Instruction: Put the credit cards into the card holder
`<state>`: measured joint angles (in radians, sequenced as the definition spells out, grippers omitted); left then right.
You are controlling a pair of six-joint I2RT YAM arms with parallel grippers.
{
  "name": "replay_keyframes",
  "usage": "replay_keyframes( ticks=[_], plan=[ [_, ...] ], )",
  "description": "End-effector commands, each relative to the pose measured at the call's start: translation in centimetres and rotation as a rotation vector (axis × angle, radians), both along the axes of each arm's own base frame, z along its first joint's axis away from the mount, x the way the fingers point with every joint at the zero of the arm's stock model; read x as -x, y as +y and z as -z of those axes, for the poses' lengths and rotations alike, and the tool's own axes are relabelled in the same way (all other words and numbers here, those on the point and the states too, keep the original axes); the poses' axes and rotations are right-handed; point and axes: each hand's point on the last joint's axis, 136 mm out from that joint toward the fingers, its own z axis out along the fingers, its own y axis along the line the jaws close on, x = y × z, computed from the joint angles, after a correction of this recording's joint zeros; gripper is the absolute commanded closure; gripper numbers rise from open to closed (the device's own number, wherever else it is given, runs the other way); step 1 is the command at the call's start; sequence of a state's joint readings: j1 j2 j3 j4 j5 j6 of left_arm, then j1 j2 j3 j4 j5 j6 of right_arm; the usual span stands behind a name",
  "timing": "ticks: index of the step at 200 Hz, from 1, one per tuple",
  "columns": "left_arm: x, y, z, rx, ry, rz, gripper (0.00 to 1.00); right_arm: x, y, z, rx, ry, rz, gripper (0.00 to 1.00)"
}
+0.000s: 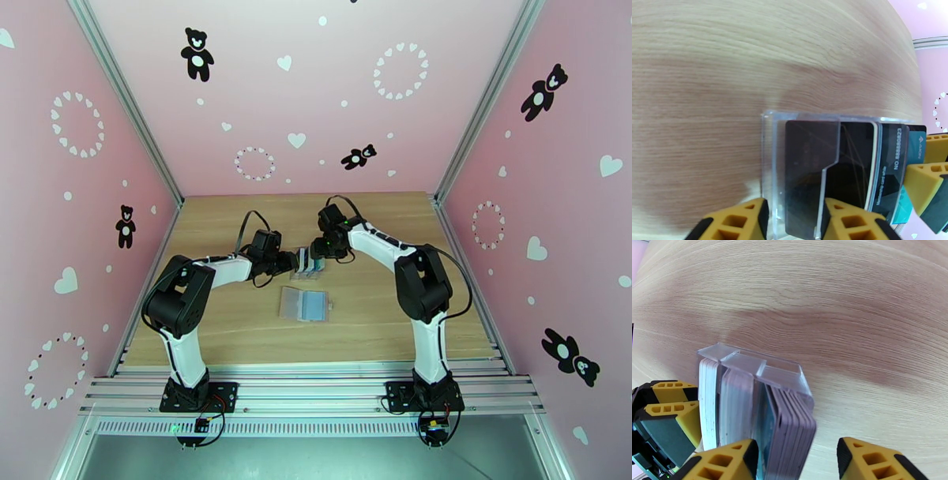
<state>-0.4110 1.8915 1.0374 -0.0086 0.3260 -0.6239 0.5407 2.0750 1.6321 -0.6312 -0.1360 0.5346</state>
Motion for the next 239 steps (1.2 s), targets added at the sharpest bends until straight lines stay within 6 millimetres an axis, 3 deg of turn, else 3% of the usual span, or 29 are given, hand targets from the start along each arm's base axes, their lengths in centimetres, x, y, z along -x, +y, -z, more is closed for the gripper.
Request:
replay_keyframes(
  ticks=[1,60,91,239],
  plan=[
    [0.2,1.9,1.7,-0.074,0.044,-0.040,0.58,-0.2,0.3,1.0,-0.015,0.026,0.002,0.42],
    [0.2,1.9,1.7,-0.074,0.046,-0.041,0.58,-0.3,-1.7,1.0,-0.002,0.026,0.030,0.42],
    [0.2,1.9,1.8,-0.073,0.048,-0.040,0.59,-0.5,-1.8,-0.1,-0.001,0.002,0.031,0.42],
    [0.2,1.9,1.8,-0.074,0.049,-0.041,0.59,-0.5,-3.4,-1.1,0.096,-0.034,0.042,0.44]
  ],
)
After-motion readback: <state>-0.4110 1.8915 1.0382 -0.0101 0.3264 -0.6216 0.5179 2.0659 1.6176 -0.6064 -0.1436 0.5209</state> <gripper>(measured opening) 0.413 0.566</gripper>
